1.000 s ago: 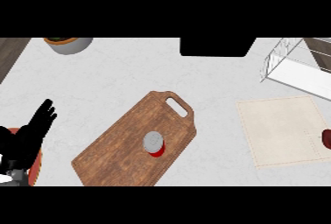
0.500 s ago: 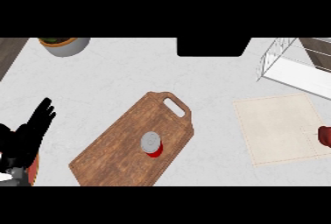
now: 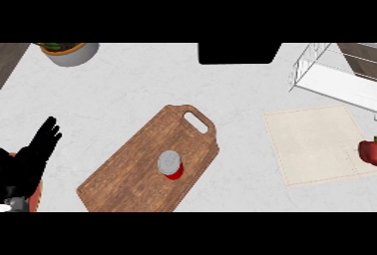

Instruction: Pick the croissant from the placemat and place it in the tiered shelf

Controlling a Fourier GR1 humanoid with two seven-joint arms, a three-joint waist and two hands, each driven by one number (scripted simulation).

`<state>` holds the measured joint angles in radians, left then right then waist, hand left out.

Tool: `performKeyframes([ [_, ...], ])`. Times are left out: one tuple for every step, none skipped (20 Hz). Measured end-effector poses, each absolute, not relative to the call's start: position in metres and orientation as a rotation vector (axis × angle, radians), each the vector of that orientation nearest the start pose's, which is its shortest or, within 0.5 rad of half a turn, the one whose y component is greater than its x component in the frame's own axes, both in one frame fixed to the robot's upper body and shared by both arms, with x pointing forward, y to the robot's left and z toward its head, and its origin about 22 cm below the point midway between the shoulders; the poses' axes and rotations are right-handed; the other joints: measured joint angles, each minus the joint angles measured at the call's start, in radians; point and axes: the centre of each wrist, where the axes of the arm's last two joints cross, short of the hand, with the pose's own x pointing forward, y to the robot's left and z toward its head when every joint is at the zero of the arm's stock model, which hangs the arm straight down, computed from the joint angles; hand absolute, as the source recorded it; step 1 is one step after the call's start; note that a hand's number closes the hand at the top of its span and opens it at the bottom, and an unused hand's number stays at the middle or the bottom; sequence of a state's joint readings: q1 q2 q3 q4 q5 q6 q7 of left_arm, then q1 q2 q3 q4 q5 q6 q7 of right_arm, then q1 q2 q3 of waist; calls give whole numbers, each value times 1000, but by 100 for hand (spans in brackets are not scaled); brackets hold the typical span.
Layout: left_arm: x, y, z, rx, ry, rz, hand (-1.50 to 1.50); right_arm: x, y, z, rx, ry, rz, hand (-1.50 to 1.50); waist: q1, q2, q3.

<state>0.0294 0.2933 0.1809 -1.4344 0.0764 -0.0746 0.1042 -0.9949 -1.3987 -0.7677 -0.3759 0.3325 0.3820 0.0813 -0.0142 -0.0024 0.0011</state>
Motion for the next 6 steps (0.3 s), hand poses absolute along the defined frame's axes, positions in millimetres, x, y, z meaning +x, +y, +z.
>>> performKeyframes([
  [228,349,-3,266,-1323,-29,0,175,-616,395,-982,-1516,-238,-150,-4,-1,0],
  [227,350,-5,267,-1326,-24,0,161,-622,397,-985,-1504,-229,-150,-8,-1,0],
  [225,353,-7,271,-1323,-22,0,147,-627,398,-984,-1496,-220,-150,-12,-1,1],
  [224,354,-6,273,-1323,-21,0,131,-630,404,-983,-1489,-217,-150,-15,-2,1],
  [226,356,-5,277,-1322,-15,0,117,-633,408,-980,-1483,-209,-150,-20,-2,2],
  [222,356,-7,280,-1320,-14,0,104,-636,411,-981,-1480,-203,-150,-23,-4,2],
])
